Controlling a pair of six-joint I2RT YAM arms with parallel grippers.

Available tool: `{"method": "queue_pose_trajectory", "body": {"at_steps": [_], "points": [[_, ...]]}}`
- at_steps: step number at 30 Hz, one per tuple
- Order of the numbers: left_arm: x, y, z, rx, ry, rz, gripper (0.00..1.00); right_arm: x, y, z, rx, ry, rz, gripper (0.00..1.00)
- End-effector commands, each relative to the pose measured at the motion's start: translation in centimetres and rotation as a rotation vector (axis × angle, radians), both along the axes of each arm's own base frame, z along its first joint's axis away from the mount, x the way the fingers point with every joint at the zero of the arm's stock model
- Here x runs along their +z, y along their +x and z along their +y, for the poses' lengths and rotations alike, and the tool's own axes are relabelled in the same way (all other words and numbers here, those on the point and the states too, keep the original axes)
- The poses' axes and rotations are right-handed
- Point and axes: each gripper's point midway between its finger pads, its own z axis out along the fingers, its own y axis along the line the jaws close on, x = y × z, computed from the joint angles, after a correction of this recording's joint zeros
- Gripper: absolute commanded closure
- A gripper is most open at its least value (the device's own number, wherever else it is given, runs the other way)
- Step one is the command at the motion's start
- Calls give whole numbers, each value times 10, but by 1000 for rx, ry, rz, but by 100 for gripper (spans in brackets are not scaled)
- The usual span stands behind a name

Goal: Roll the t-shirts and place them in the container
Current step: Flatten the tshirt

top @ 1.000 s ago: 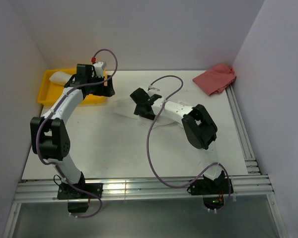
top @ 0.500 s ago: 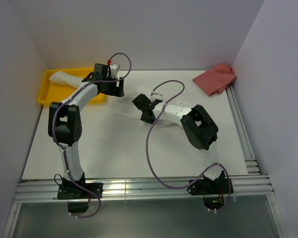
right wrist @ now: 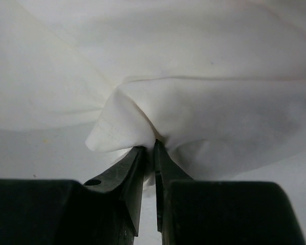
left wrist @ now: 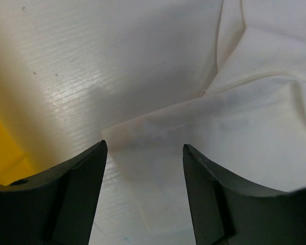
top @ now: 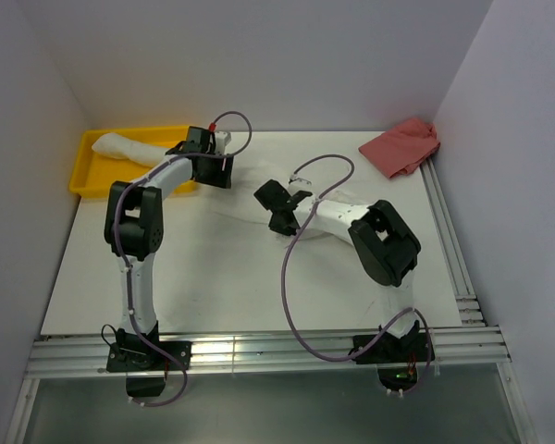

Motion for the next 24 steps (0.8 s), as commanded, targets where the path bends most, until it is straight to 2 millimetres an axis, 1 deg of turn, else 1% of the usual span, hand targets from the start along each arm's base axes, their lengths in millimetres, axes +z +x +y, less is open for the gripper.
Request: {"method": "queue_pose_trajectory", "body": {"at_steps": [1,2,3,5,6,7,8,9,11,13,14,15,16,17,18,19,20,21,22,23,24], "points": [[10,18,-4,-25,23,-63,34,35,4,-7,-33,32,-70,83],[9,18,-4,-27,23,-61,34,37,3,-8,-34,32,-72,83],[7,18,-4,-30,25,-57,35,45,4,-9,-33,41,-85,83],[4,17,-5,-37,27,-52,39,49,2,-12,-40,40,-94,84],[3,17,-5,-38,26,-49,42,57,2,-14,-43,49,-106,85],[3,16,-6,-42,26,-49,46,59,1,-16,-44,51,-109,87],[1,15,-5,-42,27,-46,49,66,1,-18,-48,62,-121,88],[1,15,-6,-44,26,-44,54,68,-1,-21,-49,60,-122,88],[2,15,-6,-48,27,-44,60,76,-2,-28,-62,61,-138,89],[3,15,-6,-53,27,-45,70,88,-3,-38,-79,65,-161,91],[3,15,-7,-57,24,-43,73,99,-5,-44,-88,70,-180,92],[4,15,-6,-56,23,-43,79,103,-6,-48,-96,69,-188,92],[6,15,-7,-58,21,-45,83,104,-9,-53,-102,67,-189,94],[7,15,-7,-59,23,-48,85,115,-11,-61,-116,74,-210,94],[9,15,-7,-61,22,-51,91,114,-15,-67,-122,69,-207,95],[10,15,-7,-64,22,-53,94,117,-18,-73,-132,69,-211,96],[13,15,-8,-66,21,-56,97,129,-21,-82,-148,83,-236,96],[14,14,-8,-67,20,-56,100,127,-26,-90,-158,74,-233,96],[14,14,-8,-69,20,-56,100,130,-28,-97,-174,78,-243,97],[16,13,-8,-70,20,-60,100,142,-34,-105,-186,96,-268,97],[17,13,-7,-72,23,-61,100,139,-38,-118,-211,87,-266,97]]}}
